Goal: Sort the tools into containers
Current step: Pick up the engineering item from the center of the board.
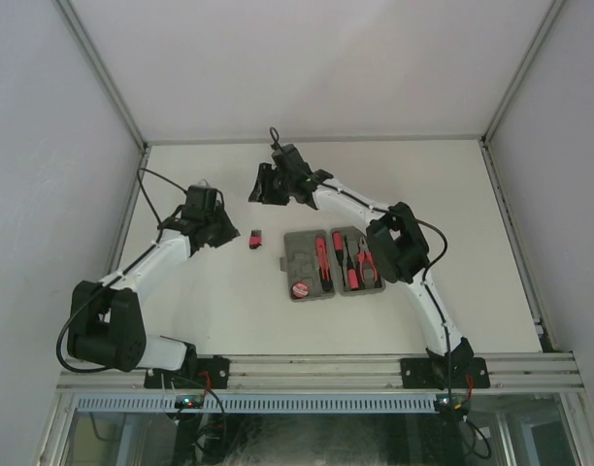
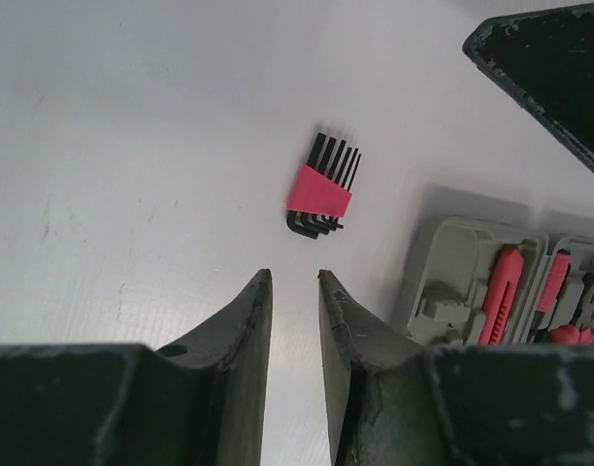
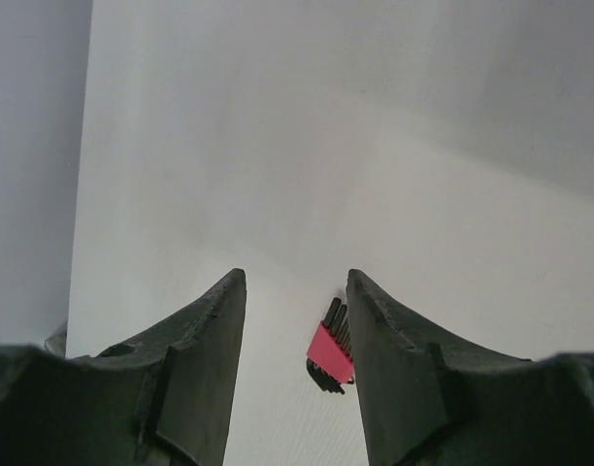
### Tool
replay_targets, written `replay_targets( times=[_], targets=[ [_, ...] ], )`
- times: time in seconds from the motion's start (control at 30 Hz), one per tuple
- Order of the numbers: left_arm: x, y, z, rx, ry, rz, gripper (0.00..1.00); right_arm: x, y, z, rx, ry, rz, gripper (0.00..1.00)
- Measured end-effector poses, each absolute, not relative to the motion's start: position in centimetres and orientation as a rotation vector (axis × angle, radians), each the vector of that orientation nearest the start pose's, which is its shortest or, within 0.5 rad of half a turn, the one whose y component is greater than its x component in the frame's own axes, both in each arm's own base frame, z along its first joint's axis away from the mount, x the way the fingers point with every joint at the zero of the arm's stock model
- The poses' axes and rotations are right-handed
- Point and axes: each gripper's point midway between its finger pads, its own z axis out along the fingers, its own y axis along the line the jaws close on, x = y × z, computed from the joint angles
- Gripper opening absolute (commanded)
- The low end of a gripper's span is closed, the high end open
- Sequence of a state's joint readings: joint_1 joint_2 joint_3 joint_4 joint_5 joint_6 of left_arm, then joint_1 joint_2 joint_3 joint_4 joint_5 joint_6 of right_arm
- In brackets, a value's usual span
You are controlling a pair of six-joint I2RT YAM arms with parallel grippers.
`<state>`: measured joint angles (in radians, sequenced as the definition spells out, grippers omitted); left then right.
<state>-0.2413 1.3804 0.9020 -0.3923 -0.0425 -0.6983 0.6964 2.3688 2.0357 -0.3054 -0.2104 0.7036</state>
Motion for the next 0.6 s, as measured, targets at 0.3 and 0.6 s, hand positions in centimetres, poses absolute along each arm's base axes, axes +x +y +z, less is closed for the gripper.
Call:
replay_targets(
  times=[0.3,0.6],
  targets=[
    [33.6,-10.2,9.8,-0.584,2.413,-0.358,0.3,43.5,45.4,8.5,-0.118,2.441,0.917,0.42],
    [34.5,-9.4,8.6,-0.632,2.427,-0.377,0.3,40.4,43.6,2.8,-0.093,2.592,0.841,0.4]
  ],
)
